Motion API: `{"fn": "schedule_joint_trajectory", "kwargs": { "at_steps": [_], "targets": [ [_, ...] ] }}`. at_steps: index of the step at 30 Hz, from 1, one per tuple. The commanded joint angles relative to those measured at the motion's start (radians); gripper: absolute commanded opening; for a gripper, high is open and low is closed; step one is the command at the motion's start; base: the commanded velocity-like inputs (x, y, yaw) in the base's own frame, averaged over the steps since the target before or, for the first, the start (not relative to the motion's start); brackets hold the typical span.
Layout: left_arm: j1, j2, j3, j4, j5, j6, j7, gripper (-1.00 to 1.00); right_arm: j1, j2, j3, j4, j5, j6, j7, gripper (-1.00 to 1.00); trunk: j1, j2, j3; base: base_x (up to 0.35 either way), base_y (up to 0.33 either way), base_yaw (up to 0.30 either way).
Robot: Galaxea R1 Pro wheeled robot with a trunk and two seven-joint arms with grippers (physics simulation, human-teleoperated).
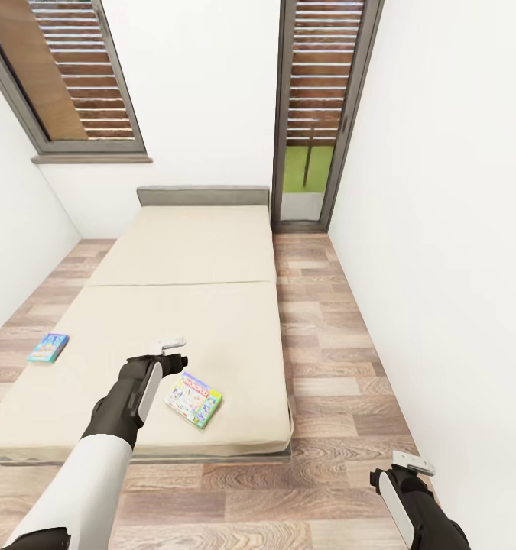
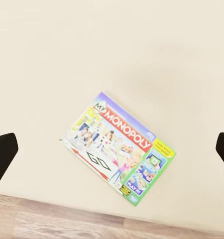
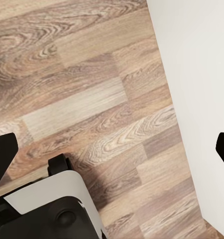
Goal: Put all the toys in the child's room - the three board games (two on the bed and one on the table), the two jigsaw puzzles on the table, and the tennis ball on the table - inside the toy box on the table in the child's room.
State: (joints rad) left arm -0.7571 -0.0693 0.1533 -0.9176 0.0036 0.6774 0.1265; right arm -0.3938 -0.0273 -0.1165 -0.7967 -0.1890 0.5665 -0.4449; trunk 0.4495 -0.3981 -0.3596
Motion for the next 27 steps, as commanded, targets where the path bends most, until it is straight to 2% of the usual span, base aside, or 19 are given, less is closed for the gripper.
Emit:
{"fn": "schedule_joint_trajectory", "kwargs": {
  "at_steps": [1, 21, 27],
  "targets": [
    [-0.001, -0.001, 0.002, -0.001, 0.001, 0.005, 0.002, 1.0, 0.0, 0.0, 0.001, -0.002, -0.01, 0.003, -0.008, 1.0, 0.001, -0.002, -0.002, 0.0, 0.0, 0.0],
    [-0.001, -0.001, 0.002, -0.001, 0.0, -0.005, -0.001, 1.0, 0.0, 0.007, 0.002, -0.002, -0.01, 0.003, -0.008, 1.0, 0.001, -0.002, -0.005, 0.003, 0.0, 0.0],
    [-0.001, -0.001, 0.002, -0.001, 0.001, -0.005, -0.002, 1.0, 0.0, 0.007, 0.003, -0.002, -0.01, 0.003, -0.008, 1.0, 0.001, -0.002, -0.005, 0.151, 0.0, 0.0]
  ]
}}
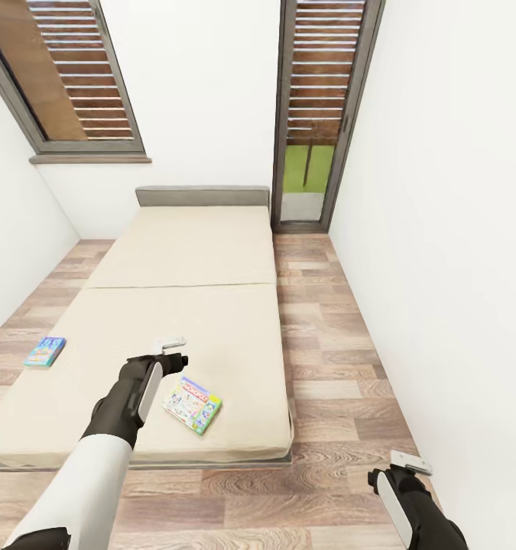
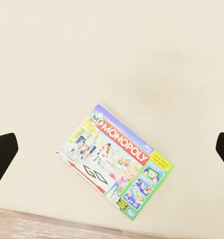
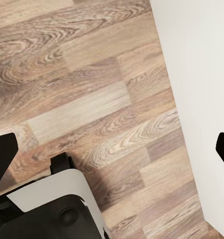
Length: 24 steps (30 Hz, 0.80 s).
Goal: Put all the toys in the child's room - the three board games (two on the bed and one on the table), the two jigsaw puzzles on the table, and the tennis ball on the table - inside the toy box on the table in the child's room.
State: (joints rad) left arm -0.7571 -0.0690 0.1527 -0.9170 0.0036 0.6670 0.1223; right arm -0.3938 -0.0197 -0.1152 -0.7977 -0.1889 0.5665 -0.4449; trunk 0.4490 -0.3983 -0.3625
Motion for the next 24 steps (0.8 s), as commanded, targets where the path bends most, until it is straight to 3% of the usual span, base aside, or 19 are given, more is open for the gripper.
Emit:
{"fn": "schedule_joint_trajectory", "kwargs": {
  "at_steps": [1, 24],
  "targets": [
    [-0.001, -0.001, 0.002, -0.001, 0.001, 0.005, 0.002, 1.0, 0.0, 0.0, 0.002, -0.002, -0.01, 0.003, -0.008, 1.0, 0.001, -0.002, -0.002, 0.256, 0.0, 0.0],
    [-0.001, -0.002, 0.001, 0.004, -0.001, 0.008, 0.0, 1.0, 0.0, 0.0, 0.001, -0.006, -0.01, 0.003, -0.008, 1.0, 0.001, -0.002, -0.002, 0.152, 0.0, 0.0]
  ]
}}
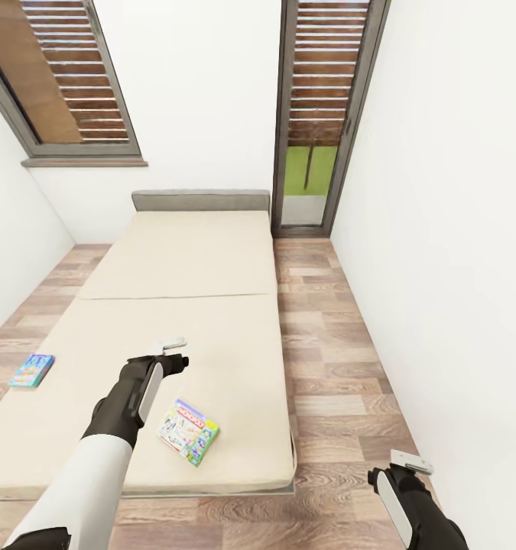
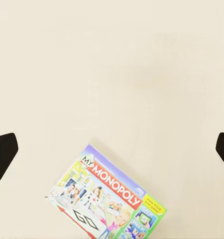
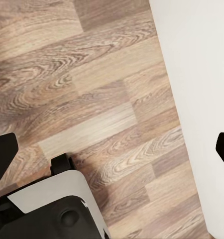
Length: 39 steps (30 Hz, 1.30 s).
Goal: Put all the toys in the child's room - the three board games (two on the bed and one on the table), the two jigsaw puzzles on the table, and the tennis ball on the table - inside the toy box on the table in the child's room.
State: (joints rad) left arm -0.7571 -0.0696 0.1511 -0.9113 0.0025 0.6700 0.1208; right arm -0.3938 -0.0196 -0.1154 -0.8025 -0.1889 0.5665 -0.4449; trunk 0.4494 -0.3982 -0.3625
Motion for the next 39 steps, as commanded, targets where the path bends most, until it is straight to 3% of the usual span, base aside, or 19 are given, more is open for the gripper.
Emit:
{"fn": "schedule_joint_trajectory", "kwargs": {
  "at_steps": [1, 39],
  "targets": [
    [-0.001, -0.001, 0.002, -0.001, 0.001, 0.005, 0.002, 1.0, 0.0, 0.0, 0.001, -0.002, -0.011, 0.003, -0.008, 1.0, 0.001, -0.002, -0.002, 0.031, 0.0, 0.0],
    [-0.001, -0.001, -0.011, 0.003, 0.002, 0.01, 0.008, 1.0, 0.0, 0.0, 0.0, -0.003, -0.012, 0.009, -0.007, 1.0, 0.001, -0.002, -0.053, 0.003, 0.0, 0.0]
  ]
}}
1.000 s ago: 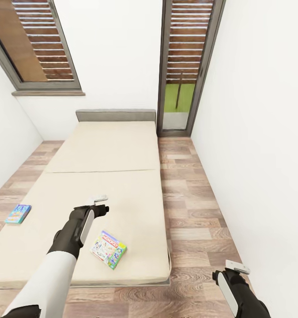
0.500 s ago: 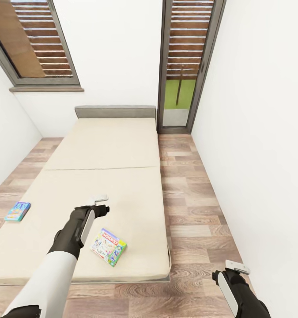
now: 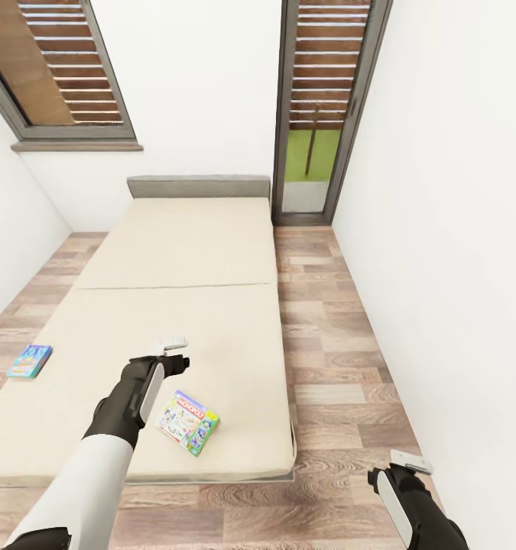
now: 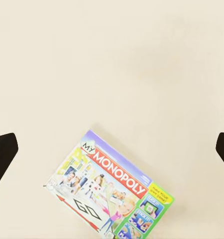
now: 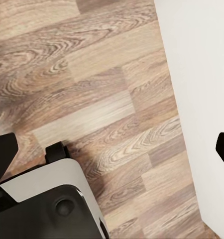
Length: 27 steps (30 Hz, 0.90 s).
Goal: Put all the toys in the child's room - the three board games (two on the bed and one on the table), the two jigsaw puzzles on the table, and the tennis ball on the table - inside the toy box on the table in the child's room.
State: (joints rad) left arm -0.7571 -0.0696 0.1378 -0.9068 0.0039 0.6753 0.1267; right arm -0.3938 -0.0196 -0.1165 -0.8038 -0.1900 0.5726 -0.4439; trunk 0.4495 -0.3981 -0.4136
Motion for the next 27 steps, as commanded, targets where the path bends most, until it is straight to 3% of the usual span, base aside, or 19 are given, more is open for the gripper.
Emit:
{"fn": "schedule_joint_trajectory", "kwargs": {
  "at_steps": [1, 27],
  "targets": [
    [-0.001, -0.001, 0.002, -0.001, 0.001, 0.005, 0.002, 1.0, 0.0, 0.0, 0.001, -0.002, -0.011, 0.003, -0.008, 1.0, 0.0, -0.002, -0.003, 0.0, 0.0, 0.0],
    [-0.001, -0.005, 0.002, 0.008, -0.002, -0.001, 0.002, 1.0, 0.0, 0.0, 0.001, -0.002, -0.011, 0.003, -0.009, 1.0, 0.0, -0.002, -0.045, 0.0, 0.0, 0.0]
  ]
}}
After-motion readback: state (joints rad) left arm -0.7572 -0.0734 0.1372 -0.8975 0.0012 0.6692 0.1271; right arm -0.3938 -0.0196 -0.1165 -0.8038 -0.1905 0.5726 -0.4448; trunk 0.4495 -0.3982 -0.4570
